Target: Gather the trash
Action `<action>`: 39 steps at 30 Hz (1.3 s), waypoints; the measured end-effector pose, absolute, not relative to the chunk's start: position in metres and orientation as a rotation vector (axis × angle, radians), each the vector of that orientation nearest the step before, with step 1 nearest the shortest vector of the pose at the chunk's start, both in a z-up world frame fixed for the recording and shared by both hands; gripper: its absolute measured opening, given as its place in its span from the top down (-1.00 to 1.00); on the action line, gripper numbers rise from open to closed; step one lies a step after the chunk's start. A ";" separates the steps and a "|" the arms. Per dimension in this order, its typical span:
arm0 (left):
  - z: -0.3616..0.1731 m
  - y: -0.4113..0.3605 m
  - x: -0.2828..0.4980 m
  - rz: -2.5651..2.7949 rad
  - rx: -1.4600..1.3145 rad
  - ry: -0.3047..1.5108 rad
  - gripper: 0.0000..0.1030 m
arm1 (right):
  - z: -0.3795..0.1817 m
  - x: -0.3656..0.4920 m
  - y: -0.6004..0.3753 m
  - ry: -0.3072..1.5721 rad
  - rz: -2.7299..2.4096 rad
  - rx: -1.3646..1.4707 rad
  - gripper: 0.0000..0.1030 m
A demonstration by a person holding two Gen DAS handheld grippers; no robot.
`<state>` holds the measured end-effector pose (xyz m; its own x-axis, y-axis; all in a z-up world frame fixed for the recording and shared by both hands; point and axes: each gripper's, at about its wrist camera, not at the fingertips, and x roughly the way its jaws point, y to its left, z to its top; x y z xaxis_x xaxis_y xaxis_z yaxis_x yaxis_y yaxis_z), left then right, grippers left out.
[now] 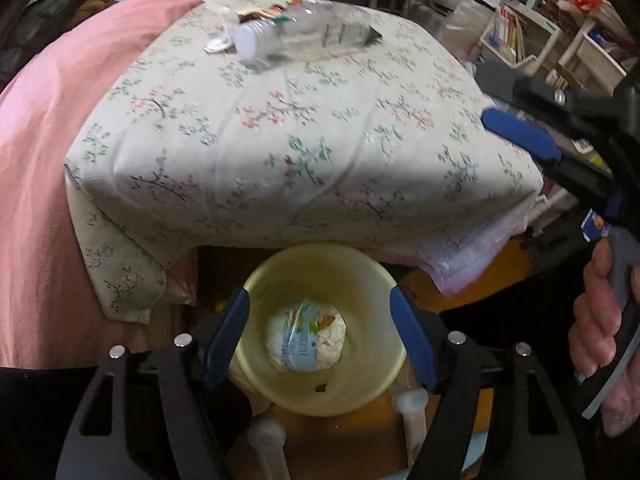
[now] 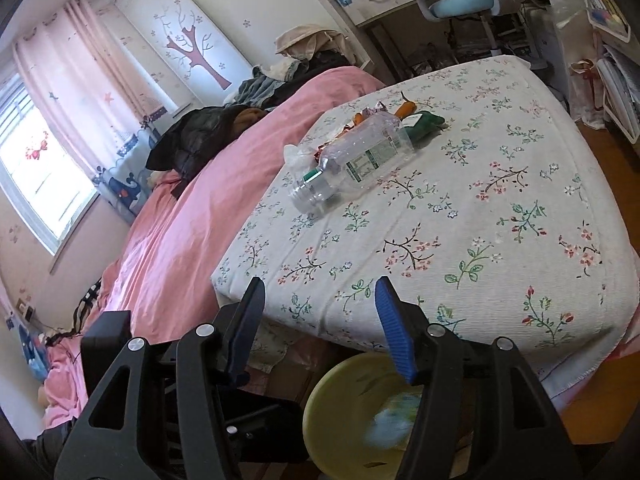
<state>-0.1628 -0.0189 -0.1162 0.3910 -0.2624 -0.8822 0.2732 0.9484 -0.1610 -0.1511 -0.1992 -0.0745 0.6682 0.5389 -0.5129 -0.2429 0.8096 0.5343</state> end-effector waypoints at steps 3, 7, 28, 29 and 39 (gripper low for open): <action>-0.108 -0.018 -0.165 -0.307 0.018 1.058 -0.44 | -0.076 -0.150 -0.195 0.719 0.456 0.440 -0.07; -0.097 -0.016 -0.168 -0.264 0.041 0.966 -0.49 | -0.079 -0.149 -0.191 0.725 0.453 0.425 -0.07; -0.083 -0.004 -0.166 -0.170 0.005 0.851 -0.65 | -0.083 -0.147 -0.191 0.719 0.438 0.414 -0.10; -0.083 -0.004 -0.166 -0.167 0.005 0.847 -0.66 | -0.083 -0.147 -0.191 0.719 0.437 0.413 -0.10; -0.080 0.004 -0.163 -0.115 -0.022 0.819 -0.70 | -0.083 -0.147 -0.192 0.715 0.426 0.411 -0.24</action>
<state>-0.1634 0.0041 -0.0800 0.6768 -0.1108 -0.7278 0.0941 0.9935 -0.0638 -0.1465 -0.1916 -0.0828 0.6780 0.5037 -0.5353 -0.2307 0.8373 0.4957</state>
